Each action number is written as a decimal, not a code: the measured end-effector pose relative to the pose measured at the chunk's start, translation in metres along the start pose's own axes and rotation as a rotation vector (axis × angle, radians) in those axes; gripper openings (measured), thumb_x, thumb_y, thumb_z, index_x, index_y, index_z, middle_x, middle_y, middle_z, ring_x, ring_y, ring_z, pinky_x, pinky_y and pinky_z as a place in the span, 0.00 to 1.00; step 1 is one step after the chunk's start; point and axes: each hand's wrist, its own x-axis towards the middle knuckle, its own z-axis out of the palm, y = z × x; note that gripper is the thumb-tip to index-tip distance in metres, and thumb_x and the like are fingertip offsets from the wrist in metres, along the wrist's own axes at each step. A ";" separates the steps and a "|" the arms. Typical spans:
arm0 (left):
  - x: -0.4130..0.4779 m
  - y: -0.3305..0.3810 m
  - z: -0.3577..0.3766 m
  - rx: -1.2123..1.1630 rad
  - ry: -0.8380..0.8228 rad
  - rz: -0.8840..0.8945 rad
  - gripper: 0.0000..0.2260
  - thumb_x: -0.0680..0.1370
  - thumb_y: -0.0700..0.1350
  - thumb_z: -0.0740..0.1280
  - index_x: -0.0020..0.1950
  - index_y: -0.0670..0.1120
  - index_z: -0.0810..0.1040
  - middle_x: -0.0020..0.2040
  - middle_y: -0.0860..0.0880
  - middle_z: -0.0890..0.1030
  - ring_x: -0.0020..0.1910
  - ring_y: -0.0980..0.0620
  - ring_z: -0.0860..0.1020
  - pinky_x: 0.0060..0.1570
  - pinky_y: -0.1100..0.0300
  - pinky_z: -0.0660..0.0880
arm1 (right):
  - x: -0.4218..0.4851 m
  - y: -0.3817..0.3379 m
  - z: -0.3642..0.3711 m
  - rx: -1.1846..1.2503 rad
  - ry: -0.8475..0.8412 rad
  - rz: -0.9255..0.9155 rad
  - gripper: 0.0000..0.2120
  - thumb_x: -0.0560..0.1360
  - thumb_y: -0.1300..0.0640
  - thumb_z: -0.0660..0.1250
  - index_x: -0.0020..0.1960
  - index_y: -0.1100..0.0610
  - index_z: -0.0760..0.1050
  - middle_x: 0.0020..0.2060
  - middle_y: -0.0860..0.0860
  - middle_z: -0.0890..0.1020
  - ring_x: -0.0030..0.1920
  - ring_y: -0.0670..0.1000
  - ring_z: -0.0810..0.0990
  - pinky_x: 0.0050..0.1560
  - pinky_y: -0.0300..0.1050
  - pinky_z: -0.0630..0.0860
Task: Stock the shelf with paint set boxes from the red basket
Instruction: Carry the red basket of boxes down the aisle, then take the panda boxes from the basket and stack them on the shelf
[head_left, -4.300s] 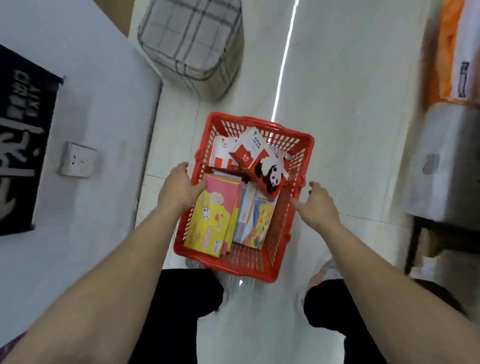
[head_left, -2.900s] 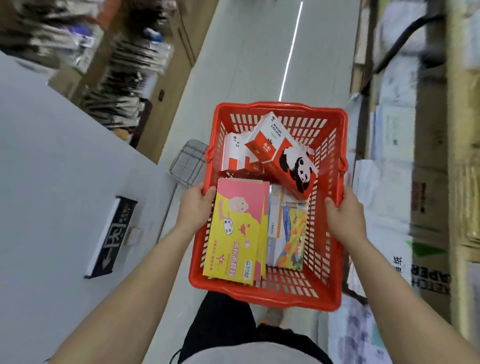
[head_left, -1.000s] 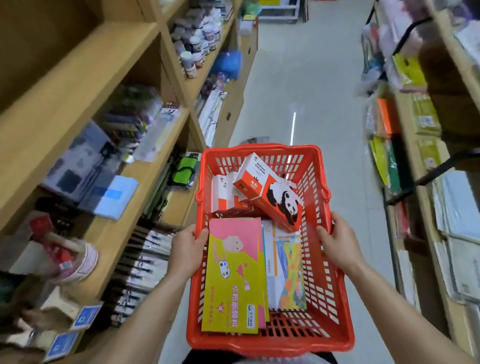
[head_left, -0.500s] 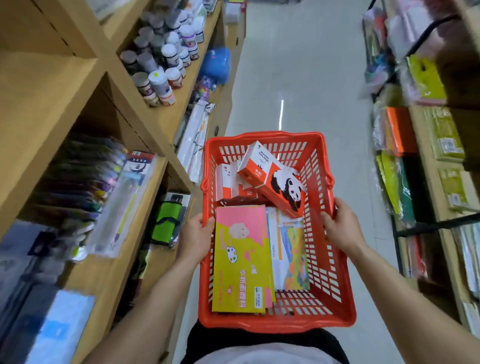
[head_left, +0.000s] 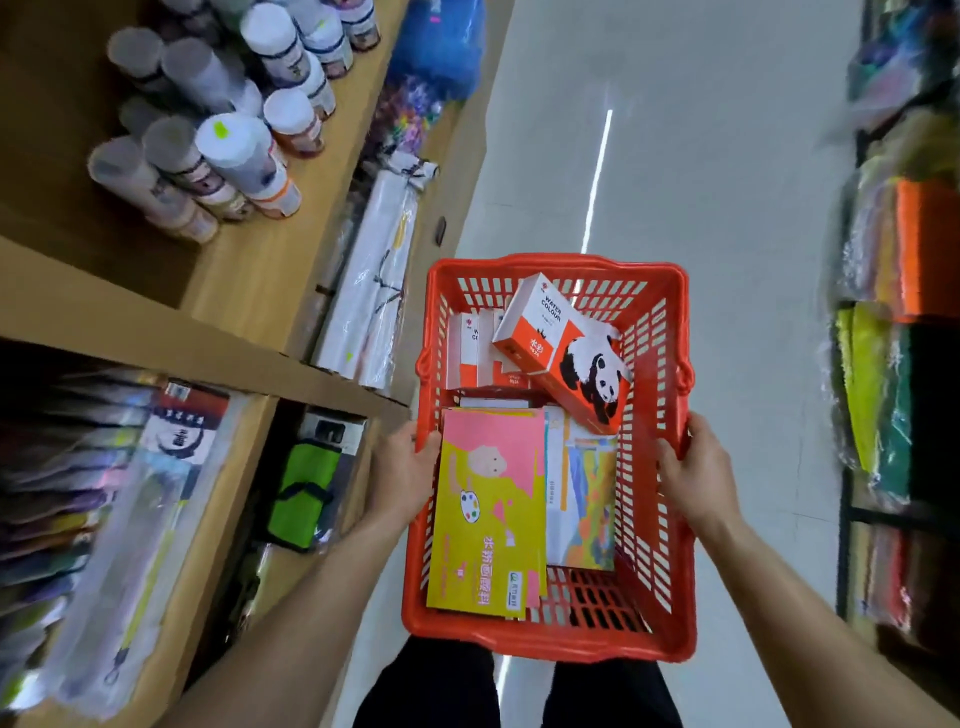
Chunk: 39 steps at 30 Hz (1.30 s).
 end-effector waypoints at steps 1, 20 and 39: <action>0.004 -0.003 0.008 -0.011 -0.011 -0.016 0.12 0.83 0.43 0.65 0.42 0.56 0.79 0.37 0.67 0.83 0.34 0.64 0.82 0.30 0.71 0.74 | 0.009 0.005 0.005 -0.007 -0.018 0.009 0.12 0.81 0.61 0.66 0.64 0.60 0.75 0.55 0.60 0.86 0.54 0.64 0.84 0.50 0.53 0.77; 0.053 0.019 0.018 -0.033 0.113 -0.152 0.13 0.70 0.63 0.68 0.53 0.62 0.77 0.51 0.60 0.84 0.51 0.64 0.82 0.53 0.56 0.78 | 0.074 -0.069 0.017 -0.198 -0.075 -0.367 0.26 0.77 0.48 0.62 0.71 0.59 0.75 0.67 0.58 0.80 0.68 0.58 0.75 0.66 0.52 0.70; 0.072 0.050 0.041 0.082 0.290 0.192 0.31 0.74 0.59 0.67 0.74 0.48 0.70 0.74 0.49 0.67 0.74 0.53 0.66 0.70 0.56 0.68 | 0.154 -0.071 0.091 -0.095 -0.489 -0.481 0.46 0.64 0.26 0.66 0.73 0.52 0.70 0.70 0.51 0.69 0.68 0.44 0.64 0.66 0.45 0.68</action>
